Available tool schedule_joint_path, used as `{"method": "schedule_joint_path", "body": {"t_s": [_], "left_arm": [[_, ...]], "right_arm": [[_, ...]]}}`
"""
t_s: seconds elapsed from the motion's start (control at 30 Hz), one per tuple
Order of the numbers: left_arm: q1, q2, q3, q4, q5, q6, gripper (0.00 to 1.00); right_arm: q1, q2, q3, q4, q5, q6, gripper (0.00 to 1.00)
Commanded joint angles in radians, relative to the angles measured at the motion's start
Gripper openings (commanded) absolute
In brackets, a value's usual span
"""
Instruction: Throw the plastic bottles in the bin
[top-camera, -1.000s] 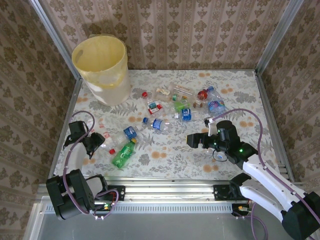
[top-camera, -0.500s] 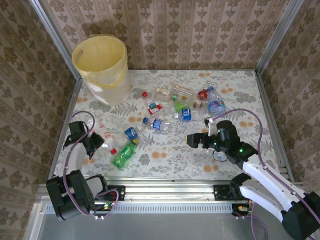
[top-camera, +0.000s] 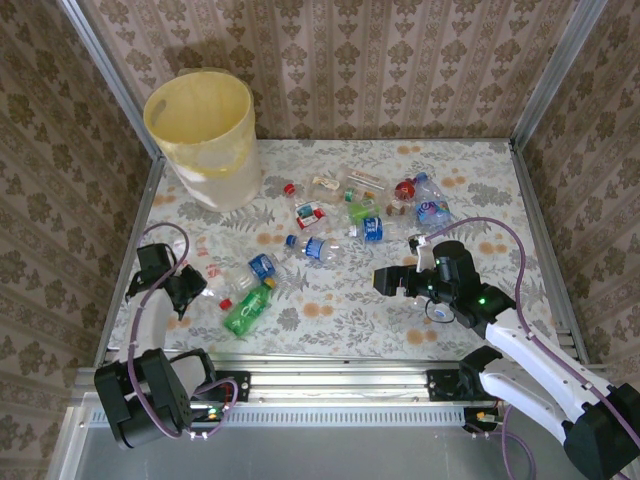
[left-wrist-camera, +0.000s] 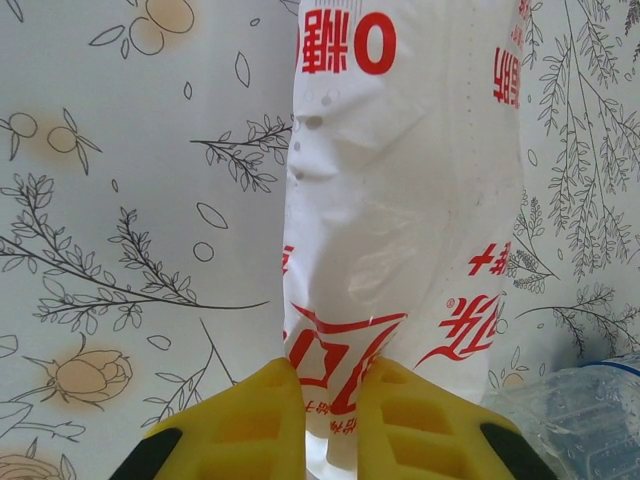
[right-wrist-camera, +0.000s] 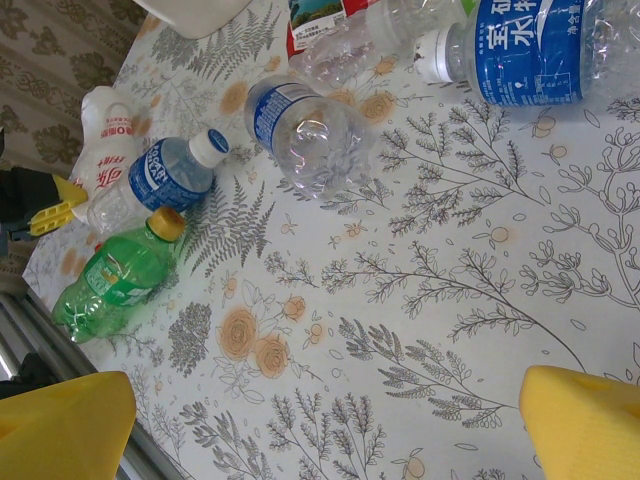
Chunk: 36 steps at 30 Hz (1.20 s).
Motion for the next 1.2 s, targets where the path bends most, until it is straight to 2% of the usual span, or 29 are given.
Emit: {"method": "schedule_joint_path", "body": {"t_s": [0.0,0.4,0.5,0.57,0.63,0.7,0.9,1.17], "left_arm": [[-0.01,-0.025,0.028,-0.034,-0.02,0.019,0.0],[-0.04,-0.089,0.115,-0.124,-0.056,0.029,0.0],[-0.038,-0.089,0.104,-0.105,-0.073,0.022,0.26],[-0.031,-0.072,0.105,-0.088,-0.071,0.022,0.51],[-0.024,-0.053,0.1,-0.05,-0.047,0.022,0.66],[-0.018,-0.03,0.093,0.003,-0.003,0.019,0.98],[0.023,0.085,0.066,0.155,0.093,0.002,1.0],[0.026,0.233,0.052,0.323,0.143,-0.006,1.0]], "right_arm": [[-0.006,-0.004,-0.002,0.008,0.004,0.011,1.0],[-0.006,-0.004,0.003,-0.001,0.008,0.007,1.0],[-0.006,-0.003,0.004,-0.005,0.008,0.005,1.0],[-0.006,-0.004,0.005,-0.009,0.005,0.003,1.0],[-0.006,-0.004,0.005,-0.012,0.004,0.003,1.0],[-0.006,-0.002,0.006,-0.011,0.001,0.001,1.0],[-0.006,0.001,0.005,-0.009,-0.003,0.001,1.0],[-0.004,0.014,0.004,-0.003,-0.009,0.001,1.0]]}}
